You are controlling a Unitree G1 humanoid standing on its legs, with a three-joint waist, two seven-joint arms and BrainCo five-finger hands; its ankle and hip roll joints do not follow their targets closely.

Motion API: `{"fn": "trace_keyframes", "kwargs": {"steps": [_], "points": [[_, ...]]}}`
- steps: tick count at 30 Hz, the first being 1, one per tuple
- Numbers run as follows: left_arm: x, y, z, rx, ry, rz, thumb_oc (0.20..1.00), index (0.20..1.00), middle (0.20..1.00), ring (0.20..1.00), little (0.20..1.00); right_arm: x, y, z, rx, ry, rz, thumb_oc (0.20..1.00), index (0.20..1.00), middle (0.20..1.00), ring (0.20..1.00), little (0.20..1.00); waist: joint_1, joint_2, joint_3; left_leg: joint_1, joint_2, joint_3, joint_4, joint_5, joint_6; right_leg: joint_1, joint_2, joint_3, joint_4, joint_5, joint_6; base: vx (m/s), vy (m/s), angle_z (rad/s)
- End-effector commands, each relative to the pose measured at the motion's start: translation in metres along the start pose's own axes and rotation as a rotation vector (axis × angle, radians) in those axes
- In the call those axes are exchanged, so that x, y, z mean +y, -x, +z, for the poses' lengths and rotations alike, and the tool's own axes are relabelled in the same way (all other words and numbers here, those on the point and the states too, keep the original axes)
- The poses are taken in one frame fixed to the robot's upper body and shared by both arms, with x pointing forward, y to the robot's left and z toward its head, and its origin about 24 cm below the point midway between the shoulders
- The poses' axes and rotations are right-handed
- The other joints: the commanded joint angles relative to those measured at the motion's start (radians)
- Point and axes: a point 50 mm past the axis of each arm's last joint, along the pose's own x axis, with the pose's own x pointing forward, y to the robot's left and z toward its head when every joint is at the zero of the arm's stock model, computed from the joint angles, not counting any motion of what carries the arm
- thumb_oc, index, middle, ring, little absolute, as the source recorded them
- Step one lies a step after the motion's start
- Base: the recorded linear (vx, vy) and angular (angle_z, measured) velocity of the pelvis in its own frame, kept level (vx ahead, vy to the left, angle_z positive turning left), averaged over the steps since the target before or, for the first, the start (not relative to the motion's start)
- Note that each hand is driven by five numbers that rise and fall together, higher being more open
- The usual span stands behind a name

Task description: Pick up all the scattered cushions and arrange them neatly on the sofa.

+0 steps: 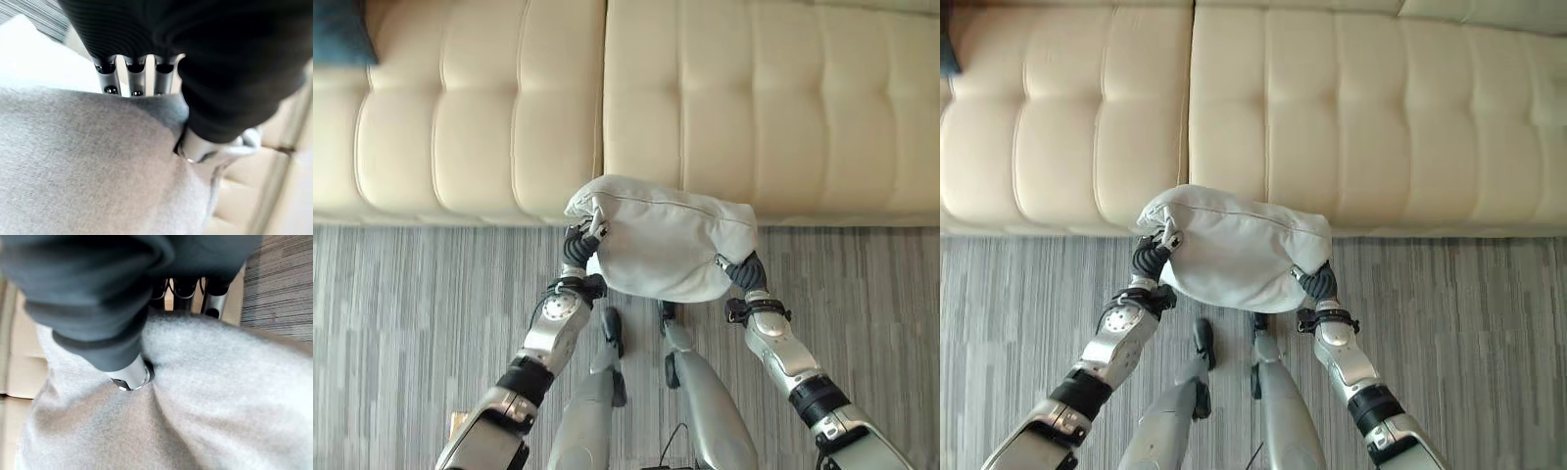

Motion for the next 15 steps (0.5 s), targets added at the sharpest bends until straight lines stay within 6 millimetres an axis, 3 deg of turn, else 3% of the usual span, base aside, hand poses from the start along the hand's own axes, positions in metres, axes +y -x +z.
{"fn": "trace_keyframes", "kwargs": {"steps": [1, 6, 15], "points": [[-0.035, 0.004, 0.021, -0.141, 0.001, -0.171, 0.200, 0.200, 0.200, 0.200, 0.200, 0.022, -0.002, 0.043, -0.223, 0.003, 0.128, 0.200, 0.200, 0.200, 0.200, 0.200, 0.005, 0.028, -0.128, 0.013, 0.012, -0.056, -0.019, -0.062, -0.047, 0.072, -0.009, 0.003, 0.034, -0.172, 0.092, 0.09, -0.053, -0.04], [-0.016, 0.023, 0.030, -0.190, -0.025, -0.126, 0.200, 0.200, 0.200, 0.200, 0.200, 0.004, 0.014, 0.063, -0.336, 0.041, 0.110, 0.200, 0.200, 0.200, 0.200, 0.200, -0.005, 0.037, -0.210, 0.114, 0.018, -0.065, -0.048, -0.072, -0.045, 0.176, -0.001, 0.014, 0.017, -0.199, 0.081, 0.11, -0.080, 0.01], [0.001, 0.036, 0.039, -0.235, -0.039, -0.047, 0.200, 0.200, 0.200, 0.200, 0.200, -0.002, 0.025, 0.083, -0.433, 0.048, 0.089, 0.200, 0.200, 0.200, 0.200, 0.200, -0.002, 0.037, -0.262, 0.226, 0.049, -0.079, -0.040, -0.105, -0.058, 0.271, 0.027, 0.021, 0.063, -0.272, 0.050, 0.08, -0.109, 0.05]]}}
